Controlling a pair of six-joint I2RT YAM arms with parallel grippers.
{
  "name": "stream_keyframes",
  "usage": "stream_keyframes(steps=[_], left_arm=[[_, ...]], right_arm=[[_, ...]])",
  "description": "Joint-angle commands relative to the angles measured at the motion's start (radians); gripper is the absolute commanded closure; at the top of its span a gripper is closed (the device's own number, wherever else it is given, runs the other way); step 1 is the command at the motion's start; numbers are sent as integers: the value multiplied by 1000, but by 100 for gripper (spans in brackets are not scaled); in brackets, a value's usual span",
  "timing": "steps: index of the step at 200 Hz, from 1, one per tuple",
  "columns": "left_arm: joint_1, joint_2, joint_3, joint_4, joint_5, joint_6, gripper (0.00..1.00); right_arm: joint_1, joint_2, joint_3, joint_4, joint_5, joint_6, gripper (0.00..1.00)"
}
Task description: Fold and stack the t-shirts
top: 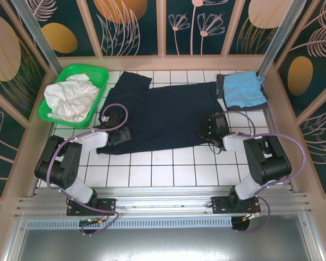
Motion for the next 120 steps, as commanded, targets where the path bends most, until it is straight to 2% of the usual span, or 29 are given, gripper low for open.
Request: stream_keyframes(steps=[1, 40, 57, 86, 101, 120], left_arm=[[18, -3, -31, 3, 12, -20, 2], [30, -89, 25, -106, -64, 19, 3], [30, -138, 36, -135, -57, 23, 7], [-10, -158, -19, -36, 100, 24, 26], [-64, -94, 2, -60, 67, 4, 29], [-76, -37, -1, -53, 69, -18, 46]], right_arm=[[44, 24, -82, -80, -19, 67, 70], [142, -67, -169, -135, 12, 154, 71], [176, -140, -184, -210, 60, 182, 71], [164, -246, -184, -280, 127, 149, 70], [135, -255, -155, -313, 137, 112, 69], [115, -265, -137, -312, 129, 79, 69]])
